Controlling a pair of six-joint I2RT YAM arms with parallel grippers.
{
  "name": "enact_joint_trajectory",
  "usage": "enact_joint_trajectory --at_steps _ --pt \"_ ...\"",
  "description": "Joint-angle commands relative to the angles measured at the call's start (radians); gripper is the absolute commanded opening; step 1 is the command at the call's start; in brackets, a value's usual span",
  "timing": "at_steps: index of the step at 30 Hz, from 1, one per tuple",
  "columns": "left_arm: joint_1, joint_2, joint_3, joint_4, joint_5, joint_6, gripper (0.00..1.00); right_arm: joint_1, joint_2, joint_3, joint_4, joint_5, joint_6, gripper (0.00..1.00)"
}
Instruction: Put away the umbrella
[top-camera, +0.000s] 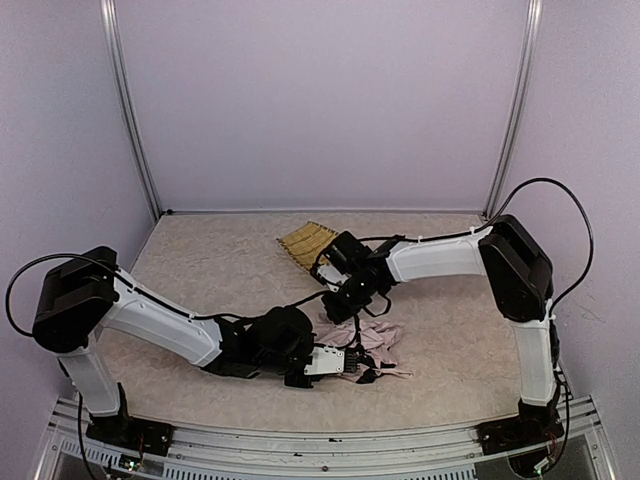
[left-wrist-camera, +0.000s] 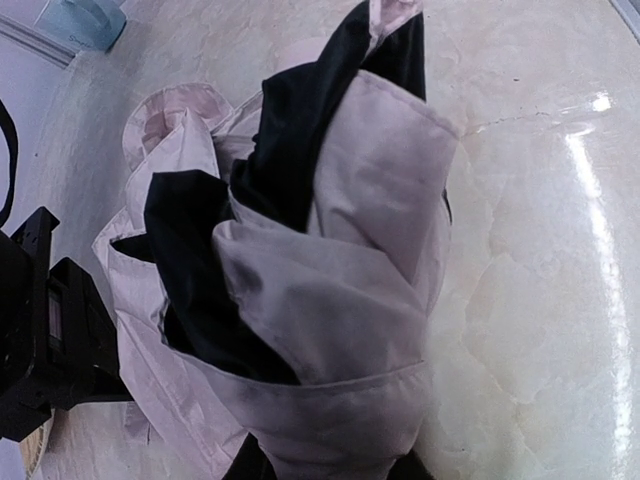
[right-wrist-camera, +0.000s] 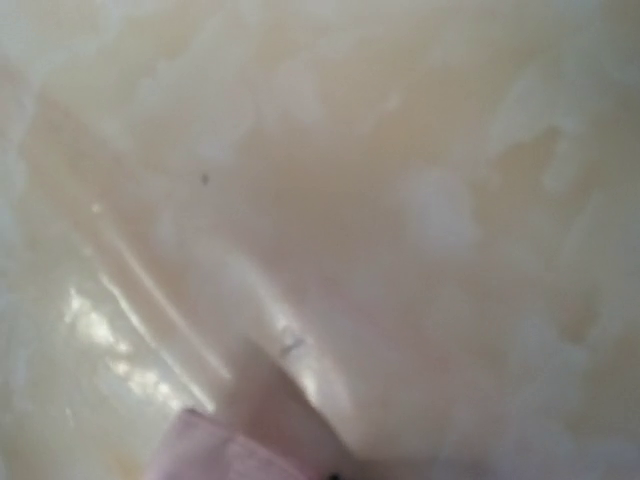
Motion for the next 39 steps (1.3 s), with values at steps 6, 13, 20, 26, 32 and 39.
enact_joint_trajectory --at_steps 6,13,20,26,32,39 --pt "-0.029 0.056 0.047 -0.393 0.176 -0.023 0.0 -0.137 -0.228 -0.085 0.298 0.023 0.021 0.0" --pt "-0.026 0.082 0.075 -0.428 0.218 -0.021 0.0 -0.19 -0.345 -0.143 0.338 0.057 -0.015 0.0" --pt "0.007 0.036 0.039 -0.358 0.197 -0.053 0.0 -0.193 -0.437 -0.235 0.267 0.0 -0.068 0.12" --pt "0.092 0.057 0.122 -0.408 0.336 -0.122 0.0 -0.163 -0.585 -0.416 0.239 -0.214 -0.124 0.34" --pt "0.172 0.184 0.295 -0.613 0.461 -0.218 0.0 -0.043 -0.813 -0.665 0.335 -0.25 -0.305 0.43" --pt "0.238 0.265 0.382 -0.743 0.596 -0.275 0.0 0.132 -0.989 -0.891 0.384 -0.09 -0.641 0.48"
